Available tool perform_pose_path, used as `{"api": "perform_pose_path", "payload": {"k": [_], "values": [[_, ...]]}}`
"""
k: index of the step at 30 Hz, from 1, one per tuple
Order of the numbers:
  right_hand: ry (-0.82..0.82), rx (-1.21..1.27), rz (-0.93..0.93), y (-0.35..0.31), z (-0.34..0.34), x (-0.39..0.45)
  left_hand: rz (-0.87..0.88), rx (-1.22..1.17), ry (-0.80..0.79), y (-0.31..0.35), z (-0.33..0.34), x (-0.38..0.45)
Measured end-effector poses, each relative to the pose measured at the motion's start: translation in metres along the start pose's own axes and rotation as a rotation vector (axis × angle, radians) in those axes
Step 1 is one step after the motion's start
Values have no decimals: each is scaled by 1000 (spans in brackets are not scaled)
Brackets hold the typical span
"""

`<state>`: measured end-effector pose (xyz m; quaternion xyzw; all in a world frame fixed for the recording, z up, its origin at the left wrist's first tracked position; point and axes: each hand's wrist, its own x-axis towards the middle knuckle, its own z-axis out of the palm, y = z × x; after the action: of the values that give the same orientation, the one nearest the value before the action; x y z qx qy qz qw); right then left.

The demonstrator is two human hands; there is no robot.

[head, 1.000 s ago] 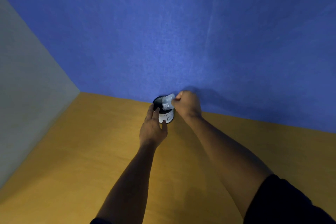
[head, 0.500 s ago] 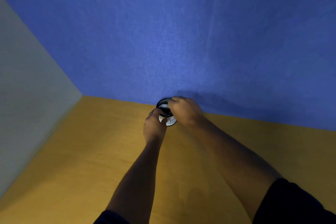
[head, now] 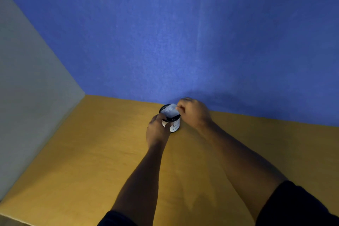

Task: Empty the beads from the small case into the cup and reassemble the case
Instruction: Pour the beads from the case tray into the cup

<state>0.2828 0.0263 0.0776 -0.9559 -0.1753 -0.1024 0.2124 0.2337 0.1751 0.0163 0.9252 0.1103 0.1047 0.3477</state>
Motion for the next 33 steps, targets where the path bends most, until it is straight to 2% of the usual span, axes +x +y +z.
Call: {"api": "perform_pose_path", "payload": {"k": [7,11,19,33], "values": [[125,620,588,26,2,-26,-7,9,-6,2,5,-7],[128,826,789,45,8,-39,-36,3,-5,-1,8,-2],[113,912,814,48,19,-40,-77,-3,10,-3,9,14],[76,812,812,15,39,-7,-86,26,46,-7,8,35]]}}
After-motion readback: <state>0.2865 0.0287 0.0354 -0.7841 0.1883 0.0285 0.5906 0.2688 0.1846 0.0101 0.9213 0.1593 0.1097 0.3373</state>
